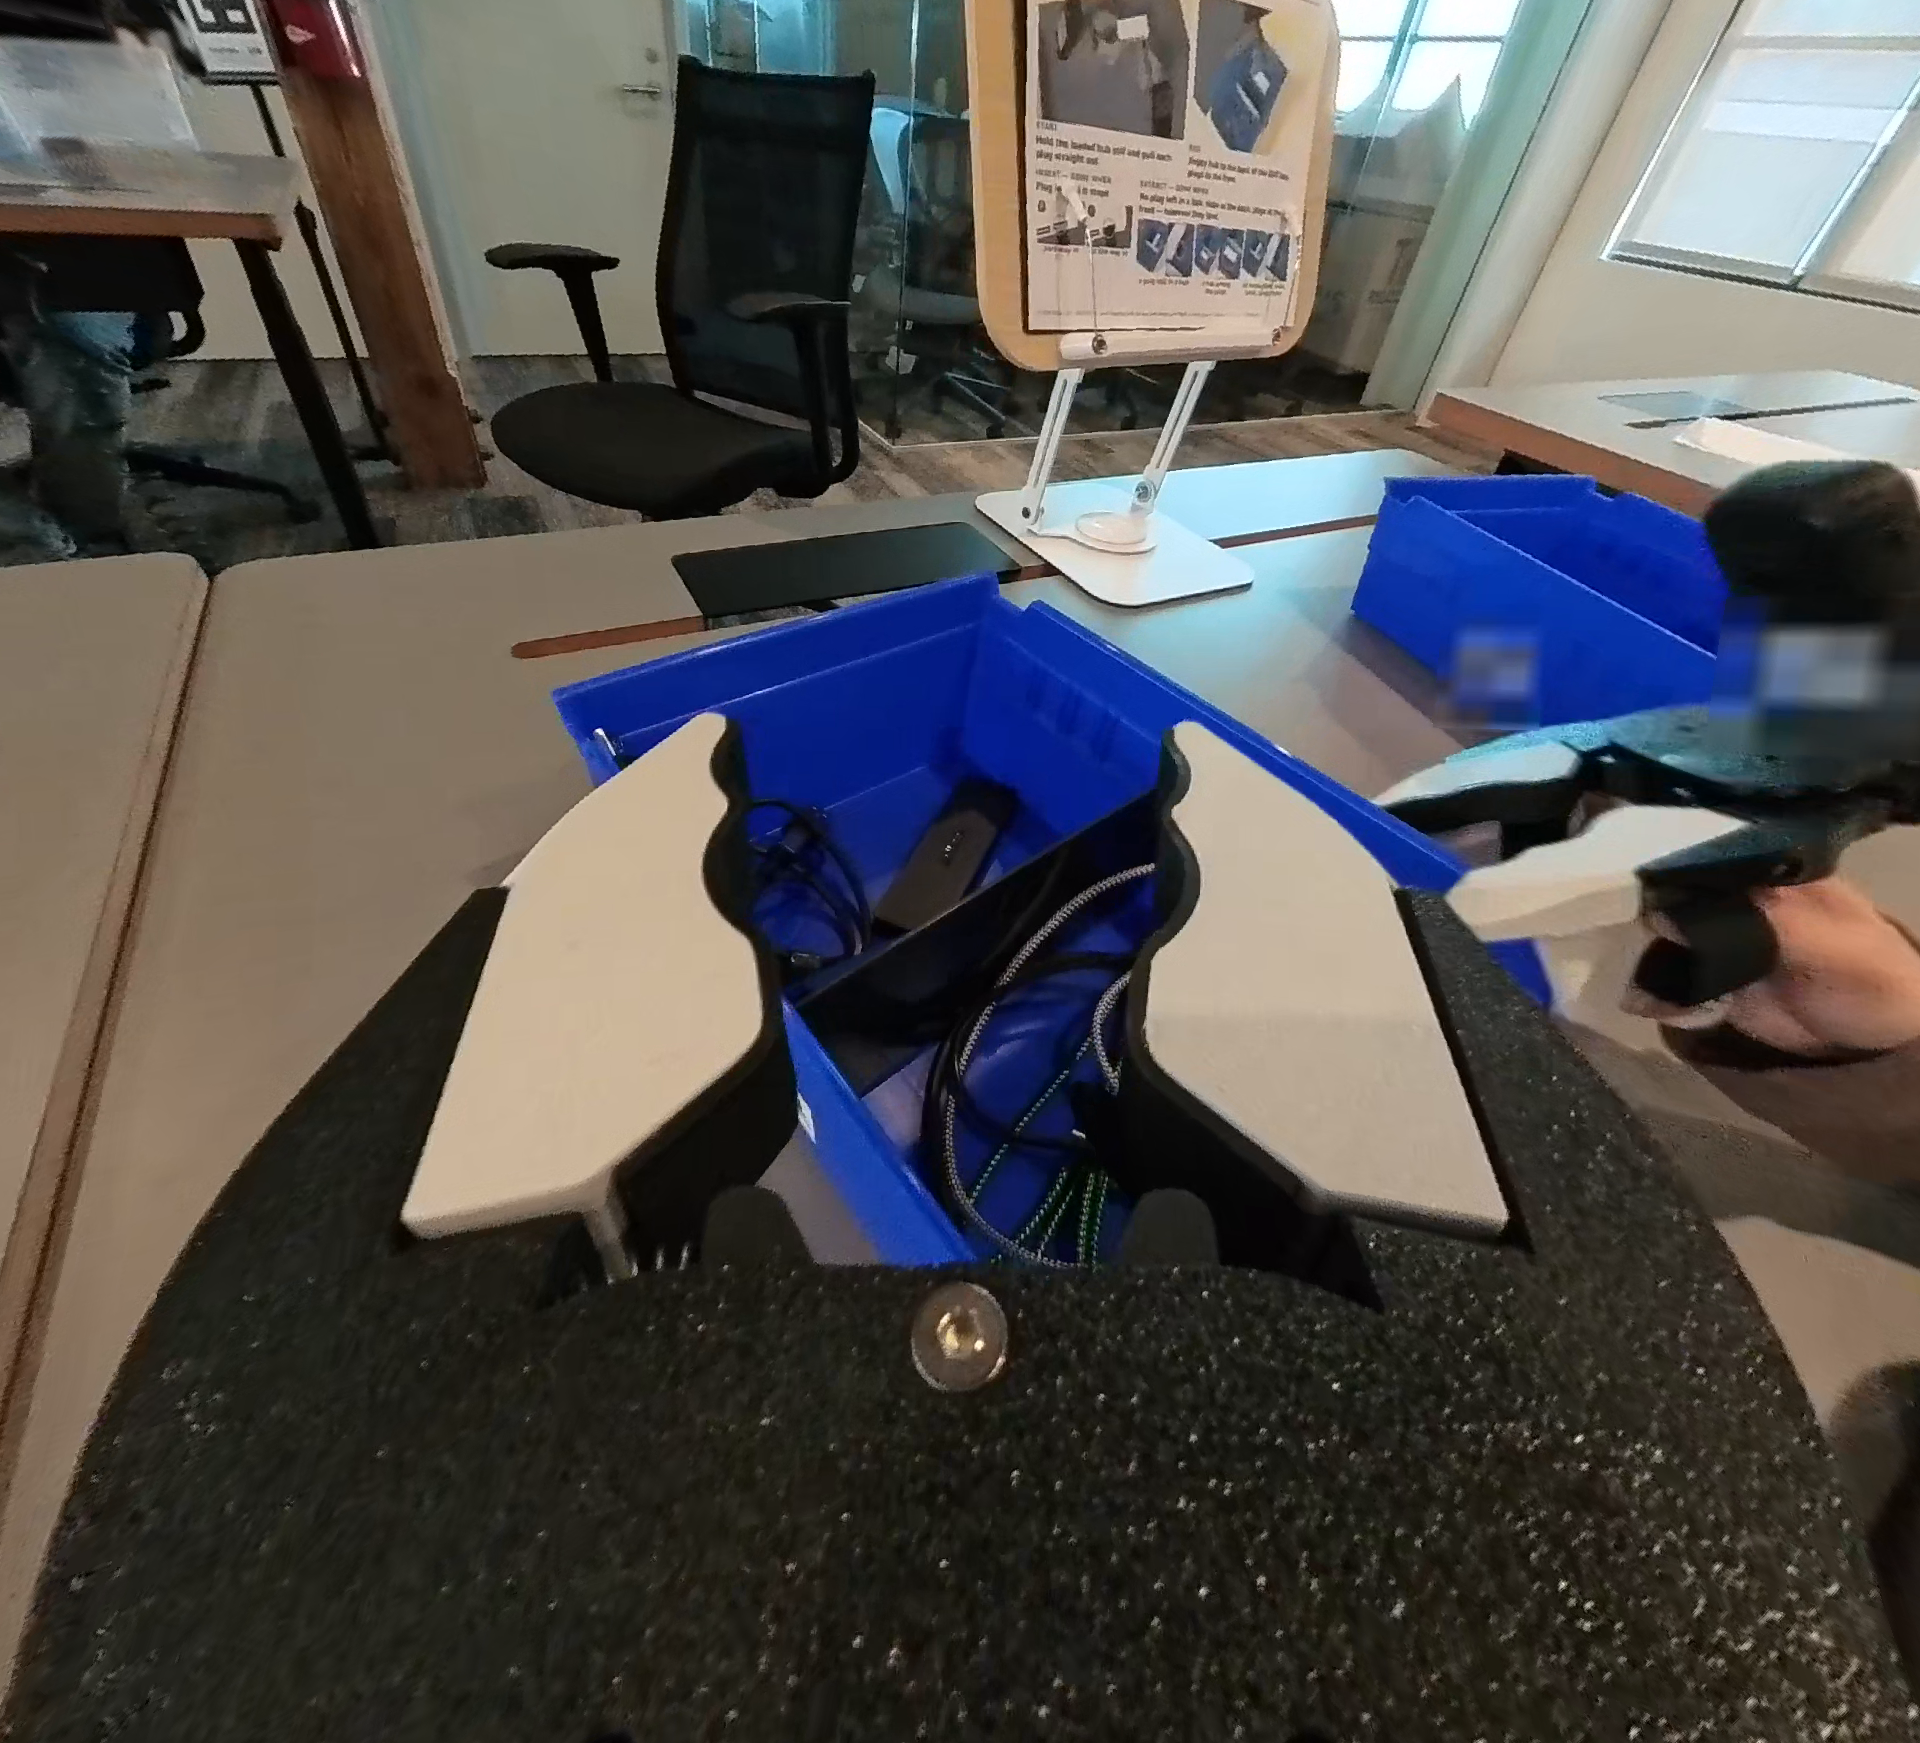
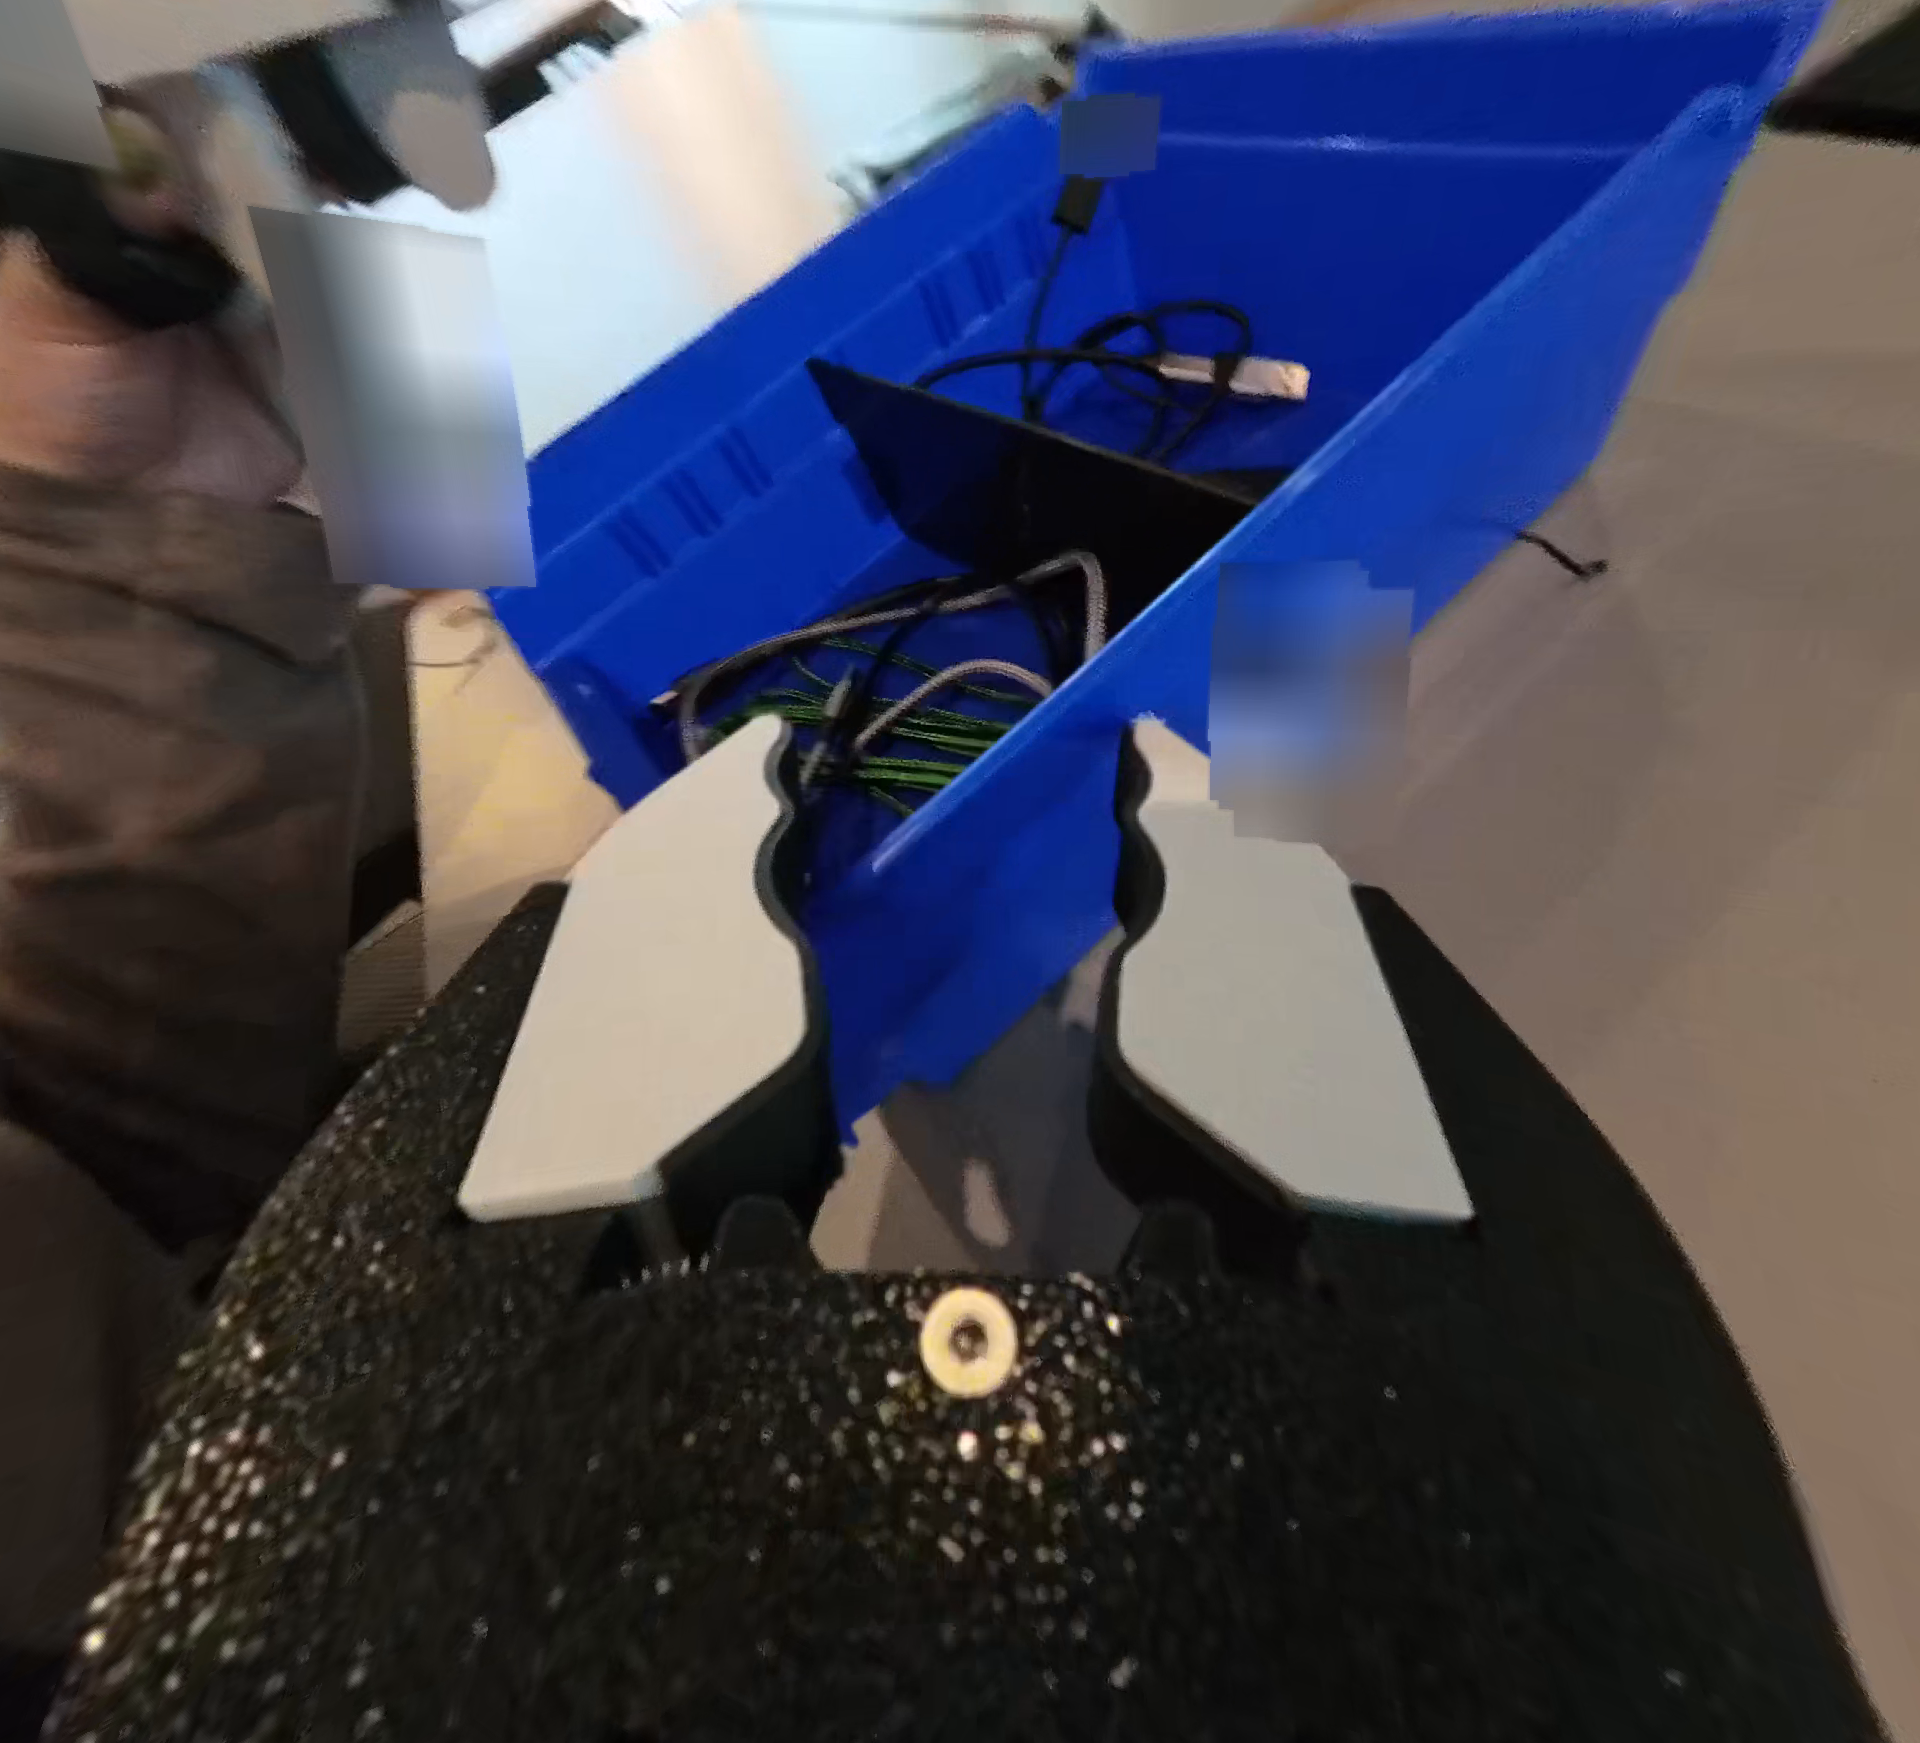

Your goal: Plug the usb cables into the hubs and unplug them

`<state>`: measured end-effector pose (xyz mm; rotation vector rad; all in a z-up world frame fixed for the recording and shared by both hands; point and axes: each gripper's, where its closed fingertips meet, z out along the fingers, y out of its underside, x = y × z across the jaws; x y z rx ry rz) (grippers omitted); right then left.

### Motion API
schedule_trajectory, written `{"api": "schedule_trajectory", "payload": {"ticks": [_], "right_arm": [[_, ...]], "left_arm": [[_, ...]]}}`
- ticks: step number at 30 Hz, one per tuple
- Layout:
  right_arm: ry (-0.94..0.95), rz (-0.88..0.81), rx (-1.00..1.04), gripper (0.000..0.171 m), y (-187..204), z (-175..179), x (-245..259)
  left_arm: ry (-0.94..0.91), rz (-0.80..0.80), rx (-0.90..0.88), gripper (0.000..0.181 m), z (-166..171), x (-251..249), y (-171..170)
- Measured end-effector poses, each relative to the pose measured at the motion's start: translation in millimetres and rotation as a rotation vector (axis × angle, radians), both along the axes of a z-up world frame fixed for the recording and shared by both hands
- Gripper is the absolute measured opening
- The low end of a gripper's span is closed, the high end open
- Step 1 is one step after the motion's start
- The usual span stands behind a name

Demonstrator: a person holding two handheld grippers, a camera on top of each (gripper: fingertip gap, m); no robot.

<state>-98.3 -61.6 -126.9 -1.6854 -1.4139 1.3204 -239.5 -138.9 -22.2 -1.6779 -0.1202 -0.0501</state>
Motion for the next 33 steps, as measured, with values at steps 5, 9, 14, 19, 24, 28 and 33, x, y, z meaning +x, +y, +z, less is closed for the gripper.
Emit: {"api": "schedule_trajectory", "payload": {"ticks": [5, 9, 14, 19, 24, 28, 33], "right_arm": [[0.118, 0.110, -0.132, 0.043, -4.6, 5.5, 15.2], [0.122, 0.119, -0.158, 0.041, -4.9, 6.1, 14.2], [0.106, 0.135, -0.167, 0.040, -14.6, 5.5, -1.2], [0.079, 0.160, -0.141, 0.041, -21.2, 5.3, -31.5], [0.088, 0.194, -0.193, 0.040, -25.3, 6.0, -60.9], [0.206, 0.139, -0.176, 0.037, 2.0, 15.1, -53.8], [0.318, -0.251, 0.104, 0.034, 123.8, 18.6, 1.4]], "left_arm": [[0.009, -0.006, 0.007, 0.074, 2.3, 2.6, 0.5], [-0.004, -0.022, -0.004, 0.074, -1.0, 4.9, 3.9], [0.004, -0.020, -0.015, 0.077, -2.6, 5.5, 5.9], [0.007, -0.013, -0.020, 0.075, -3.8, 3.8, 5.4], [0.006, -0.001, -0.009, 0.076, -2.9, 0.2, 4.2], [0.003, 0.000, -0.010, 0.076, -5.3, -0.5, 5.8], [-0.001, -0.006, -0.005, 0.076, -5.3, 1.1, 8.4]]}}
